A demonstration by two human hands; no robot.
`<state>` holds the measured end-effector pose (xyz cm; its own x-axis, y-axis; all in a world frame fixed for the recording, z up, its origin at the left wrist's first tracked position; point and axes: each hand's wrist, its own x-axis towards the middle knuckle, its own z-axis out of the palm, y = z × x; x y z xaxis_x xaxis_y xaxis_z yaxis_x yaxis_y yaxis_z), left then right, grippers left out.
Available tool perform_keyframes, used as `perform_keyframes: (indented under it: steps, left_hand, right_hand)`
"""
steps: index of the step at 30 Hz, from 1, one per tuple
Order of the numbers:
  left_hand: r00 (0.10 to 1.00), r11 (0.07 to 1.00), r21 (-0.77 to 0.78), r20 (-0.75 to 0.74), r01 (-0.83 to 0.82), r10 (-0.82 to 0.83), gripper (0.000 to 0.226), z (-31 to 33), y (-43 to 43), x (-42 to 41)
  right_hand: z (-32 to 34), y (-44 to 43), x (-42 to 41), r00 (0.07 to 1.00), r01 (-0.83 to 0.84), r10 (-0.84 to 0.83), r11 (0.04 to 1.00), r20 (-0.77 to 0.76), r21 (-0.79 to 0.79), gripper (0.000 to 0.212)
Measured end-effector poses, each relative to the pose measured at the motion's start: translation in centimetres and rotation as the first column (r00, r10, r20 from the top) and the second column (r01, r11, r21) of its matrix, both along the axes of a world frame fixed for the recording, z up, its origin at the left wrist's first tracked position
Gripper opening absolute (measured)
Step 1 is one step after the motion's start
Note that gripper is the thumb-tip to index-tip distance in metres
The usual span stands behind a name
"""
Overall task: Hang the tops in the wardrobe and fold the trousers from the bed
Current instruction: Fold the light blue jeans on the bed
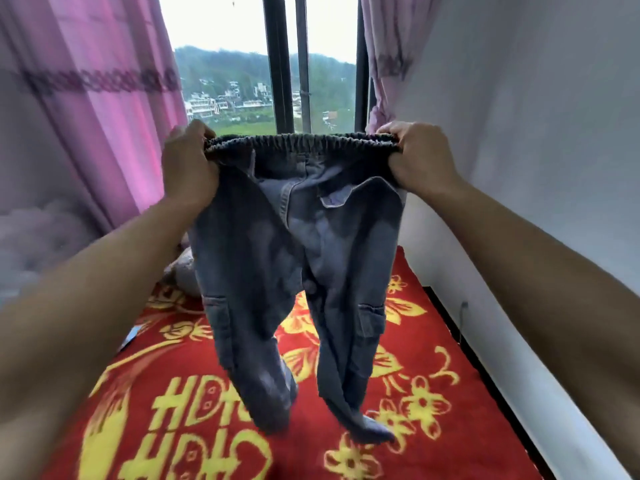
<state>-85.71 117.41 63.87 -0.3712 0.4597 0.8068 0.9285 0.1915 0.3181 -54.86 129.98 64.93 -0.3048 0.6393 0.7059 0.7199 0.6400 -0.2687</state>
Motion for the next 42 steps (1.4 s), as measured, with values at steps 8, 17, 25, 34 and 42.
perform_keyframes:
  steps: [8, 17, 25, 34, 42]
  left_hand:
    - [0.999, 0.998, 0.052, 0.031, -0.018, 0.016, 0.040, 1.4, -1.1, 0.5]
    - [0.989, 0.994, -0.087, 0.131, 0.072, -0.060, 0.039, -5.1, 9.6, -6.2]
    - [0.983, 0.988, 0.051, 0.099, 0.147, -0.151, 0.040, -1.4, 18.5, -14.5]
    - [0.978, 0.979, 0.108, 0.103, 0.171, -0.182, 0.037, -2.3, 16.9, -16.5]
    - [0.942, 0.963, -0.197, 0.315, 0.181, -0.113, 0.026, -22.0, 10.2, -10.8]
  right_hand:
    - [0.1, -0.8, -1.0, 0.989, -0.042, 0.039, 0.999, -0.142, -0.017, 0.061]
    - [-6.1, 8.5, -7.4, 0.990, 0.009, -0.046, 0.964, -0.131, -0.264, 0.053]
    - [-2.5, 17.4, -15.8, 0.936, -0.009, -0.048, 0.987, -0.348, -0.160, 0.065]
    - [-2.2, 15.7, -17.1, 0.939, -0.032, 0.003, 0.996, -0.343, -0.078, 0.069]
    - [-20.8, 10.2, -12.3, 0.995, 0.038, -0.074, 0.908, -0.071, -0.417, 0.055]
